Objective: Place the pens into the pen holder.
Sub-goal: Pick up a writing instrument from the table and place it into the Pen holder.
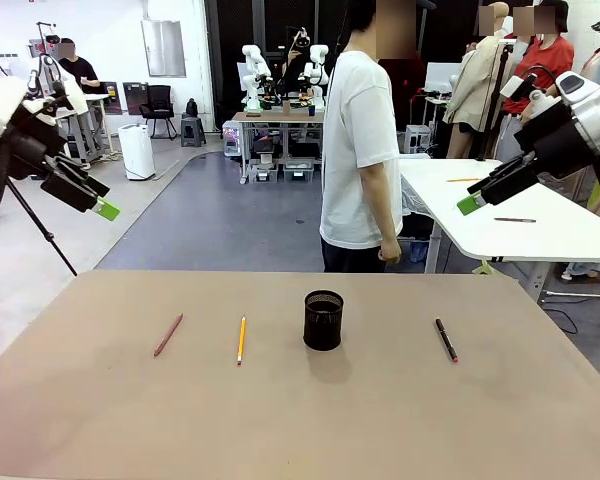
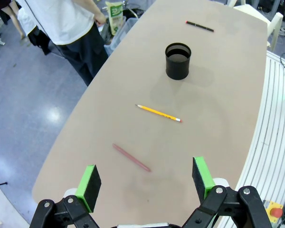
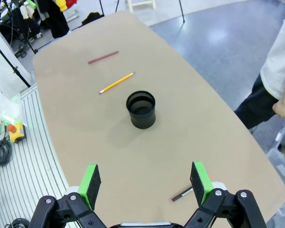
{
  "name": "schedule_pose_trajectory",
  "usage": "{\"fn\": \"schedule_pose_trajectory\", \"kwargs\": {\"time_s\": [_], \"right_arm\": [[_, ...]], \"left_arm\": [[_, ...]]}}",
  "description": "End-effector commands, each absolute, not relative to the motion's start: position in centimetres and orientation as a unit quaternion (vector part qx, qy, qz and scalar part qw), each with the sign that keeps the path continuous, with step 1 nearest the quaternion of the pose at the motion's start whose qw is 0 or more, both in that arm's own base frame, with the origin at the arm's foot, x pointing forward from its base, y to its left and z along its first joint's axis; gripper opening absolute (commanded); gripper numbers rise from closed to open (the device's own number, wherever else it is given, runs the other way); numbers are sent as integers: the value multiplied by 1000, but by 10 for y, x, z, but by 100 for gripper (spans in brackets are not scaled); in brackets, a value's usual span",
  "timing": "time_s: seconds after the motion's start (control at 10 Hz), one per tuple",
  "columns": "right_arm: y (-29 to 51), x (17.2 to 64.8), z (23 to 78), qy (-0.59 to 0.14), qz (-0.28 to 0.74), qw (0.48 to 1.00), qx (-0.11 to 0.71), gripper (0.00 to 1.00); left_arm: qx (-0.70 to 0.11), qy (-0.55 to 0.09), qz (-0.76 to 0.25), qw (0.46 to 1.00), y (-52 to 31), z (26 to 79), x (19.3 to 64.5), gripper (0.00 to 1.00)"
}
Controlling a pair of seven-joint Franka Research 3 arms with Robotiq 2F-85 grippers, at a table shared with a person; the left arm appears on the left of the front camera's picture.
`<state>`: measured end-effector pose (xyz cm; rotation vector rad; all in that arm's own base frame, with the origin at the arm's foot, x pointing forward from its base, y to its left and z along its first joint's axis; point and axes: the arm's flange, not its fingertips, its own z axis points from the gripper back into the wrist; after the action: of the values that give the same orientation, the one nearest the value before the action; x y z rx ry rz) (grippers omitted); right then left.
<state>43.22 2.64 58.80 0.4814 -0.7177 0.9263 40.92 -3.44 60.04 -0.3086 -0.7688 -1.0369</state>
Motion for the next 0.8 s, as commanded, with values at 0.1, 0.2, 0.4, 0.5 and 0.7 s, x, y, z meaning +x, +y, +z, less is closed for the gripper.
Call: {"fn": "schedule_pose_trajectory", "kwargs": {"time_s": [0.1,0.2,0.4,0.5,0.7], "right_arm": [[33,440,576,-260,323,897,151,100],[37,449,570,-216,297,925,100,100],[49,459,548,-128,259,957,16,100],[52,466,533,-98,247,964,-6,100],[60,469,499,-93,209,973,-35,100]], "left_arm": [[-144,-357,-484,786,-33,600,408,100],[-144,-357,-484,786,-33,600,408,100],[-144,-357,-484,786,-33,600,408,100],[-144,-357,-484,786,-33,600,408,100],[-144,-357,-484,786,-33,600,408,100]]}}
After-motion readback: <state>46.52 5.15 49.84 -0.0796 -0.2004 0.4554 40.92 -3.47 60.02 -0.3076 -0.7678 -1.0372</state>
